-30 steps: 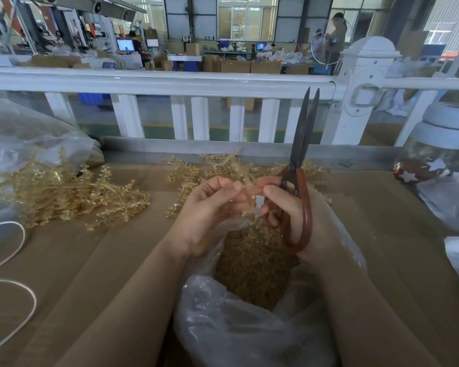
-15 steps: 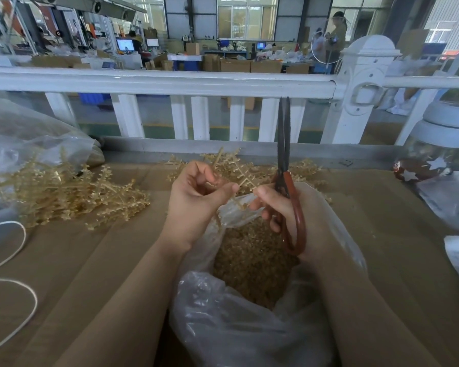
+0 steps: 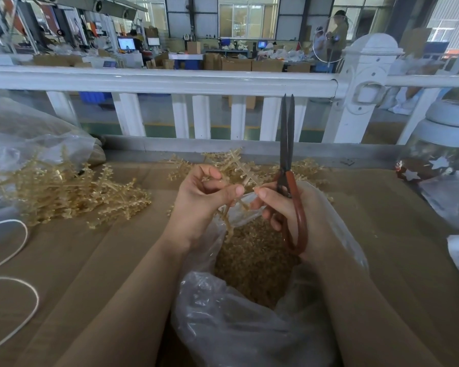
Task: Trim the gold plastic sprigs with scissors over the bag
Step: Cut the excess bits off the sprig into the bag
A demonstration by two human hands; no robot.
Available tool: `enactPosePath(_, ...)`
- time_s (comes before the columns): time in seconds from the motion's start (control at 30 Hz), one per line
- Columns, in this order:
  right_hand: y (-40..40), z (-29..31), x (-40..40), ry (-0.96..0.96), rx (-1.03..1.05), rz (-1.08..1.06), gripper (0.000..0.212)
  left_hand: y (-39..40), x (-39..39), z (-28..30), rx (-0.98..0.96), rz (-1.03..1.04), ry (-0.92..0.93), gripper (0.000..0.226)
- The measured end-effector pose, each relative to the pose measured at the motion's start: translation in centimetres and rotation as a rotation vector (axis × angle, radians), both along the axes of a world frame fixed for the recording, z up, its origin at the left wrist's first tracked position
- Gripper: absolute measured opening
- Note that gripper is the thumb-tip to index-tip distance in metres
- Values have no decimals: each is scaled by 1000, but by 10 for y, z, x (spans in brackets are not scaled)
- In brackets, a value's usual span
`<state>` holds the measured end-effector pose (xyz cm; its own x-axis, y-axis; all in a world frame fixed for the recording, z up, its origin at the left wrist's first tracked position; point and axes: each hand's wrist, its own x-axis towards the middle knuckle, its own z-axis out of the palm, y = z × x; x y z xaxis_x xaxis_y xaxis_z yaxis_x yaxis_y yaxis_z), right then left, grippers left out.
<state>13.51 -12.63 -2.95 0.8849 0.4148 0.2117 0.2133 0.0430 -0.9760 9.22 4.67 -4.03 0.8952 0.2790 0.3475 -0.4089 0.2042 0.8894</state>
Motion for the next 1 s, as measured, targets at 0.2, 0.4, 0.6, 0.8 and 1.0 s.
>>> enactPosePath(0.2, -2, 0, -2, 35, 50, -6, 15, 1, -3, 2, -18, -26, 13, 39)
enactPosePath(0.4, -1, 0, -2, 60, 131, -37, 29, 0, -4, 4, 7, -7, 43, 38)
enactPosePath(0.6, -1, 9, -11, 65, 79, -48, 37, -1, 0, 0, -57, 153, 45, 37)
enactPosePath(0.8, -1, 9, -10, 7, -51, -59, 27, -2, 1, -2, -95, 183, 39, 36)
enactPosePath(1.0, 0, 6, -8, 2, -51, -70, 23, -5, 0, -1, -95, 149, 52, 35)
